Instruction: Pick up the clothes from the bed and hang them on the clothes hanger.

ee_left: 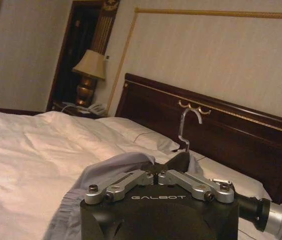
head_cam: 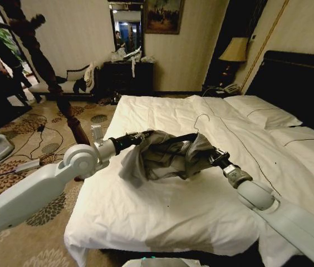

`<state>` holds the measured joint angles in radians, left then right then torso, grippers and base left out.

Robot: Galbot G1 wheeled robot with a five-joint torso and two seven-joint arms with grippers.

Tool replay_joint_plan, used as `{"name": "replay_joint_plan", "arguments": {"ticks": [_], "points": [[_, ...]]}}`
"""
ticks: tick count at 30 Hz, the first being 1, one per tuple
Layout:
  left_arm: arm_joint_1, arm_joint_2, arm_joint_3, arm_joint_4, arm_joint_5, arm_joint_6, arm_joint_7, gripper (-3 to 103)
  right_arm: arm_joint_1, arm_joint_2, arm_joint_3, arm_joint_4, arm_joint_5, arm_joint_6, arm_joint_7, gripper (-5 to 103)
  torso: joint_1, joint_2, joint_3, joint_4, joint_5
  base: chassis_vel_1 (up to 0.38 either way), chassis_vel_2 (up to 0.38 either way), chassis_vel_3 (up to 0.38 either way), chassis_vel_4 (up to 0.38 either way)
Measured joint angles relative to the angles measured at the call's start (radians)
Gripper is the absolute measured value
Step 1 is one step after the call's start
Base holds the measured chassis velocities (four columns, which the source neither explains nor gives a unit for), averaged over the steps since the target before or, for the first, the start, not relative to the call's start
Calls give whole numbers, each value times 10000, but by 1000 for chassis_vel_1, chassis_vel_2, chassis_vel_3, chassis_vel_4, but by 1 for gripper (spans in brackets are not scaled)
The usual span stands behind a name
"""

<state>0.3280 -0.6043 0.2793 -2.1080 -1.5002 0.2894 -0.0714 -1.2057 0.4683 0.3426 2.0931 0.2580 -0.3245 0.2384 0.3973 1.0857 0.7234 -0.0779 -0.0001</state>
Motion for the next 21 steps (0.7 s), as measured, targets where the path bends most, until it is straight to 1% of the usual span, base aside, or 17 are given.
{"name": "replay_joint_plan", "arguments": {"ticks": [1,2,5,7,9,15,18,21], "points": [[-185,-246,191,128,87,-1,-118,0,268,32,-309,202,0,-124,-7,18,0,0,0,0,-2,0,0,0,0],[-185,-246,191,128,87,-1,-118,0,268,32,-309,202,0,-124,-7,18,0,0,0,0,-2,0,0,0,0],[-765,-813,886,379,201,2,-437,0,825,157,-927,422,-60,-354,-24,18,1,-1,1,1,1,0,0,0,0],[-895,-912,1065,385,233,2,-487,0,940,189,-1035,418,-70,-399,-24,18,1,0,1,0,1,0,0,0,0],[-1100,-1082,1458,246,296,3,-589,0,1149,251,-1179,251,-59,-454,-16,18,1,0,1,-2,3,0,0,0,0],[-1124,-1210,1923,-404,429,4,-732,0,1523,386,-1489,-90,61,-551,70,18,0,0,0,1,2,0,0,0,0],[-1098,-1202,2069,-780,457,17,-825,0,2070,594,-2064,-237,168,-740,204,18,1,0,0,-2,2,0,0,0,0],[-1042,-1130,2097,-994,525,20,-851,0,2577,790,-2506,-354,338,-895,304,18,0,0,0,4,2,0,0,0,0]]}}
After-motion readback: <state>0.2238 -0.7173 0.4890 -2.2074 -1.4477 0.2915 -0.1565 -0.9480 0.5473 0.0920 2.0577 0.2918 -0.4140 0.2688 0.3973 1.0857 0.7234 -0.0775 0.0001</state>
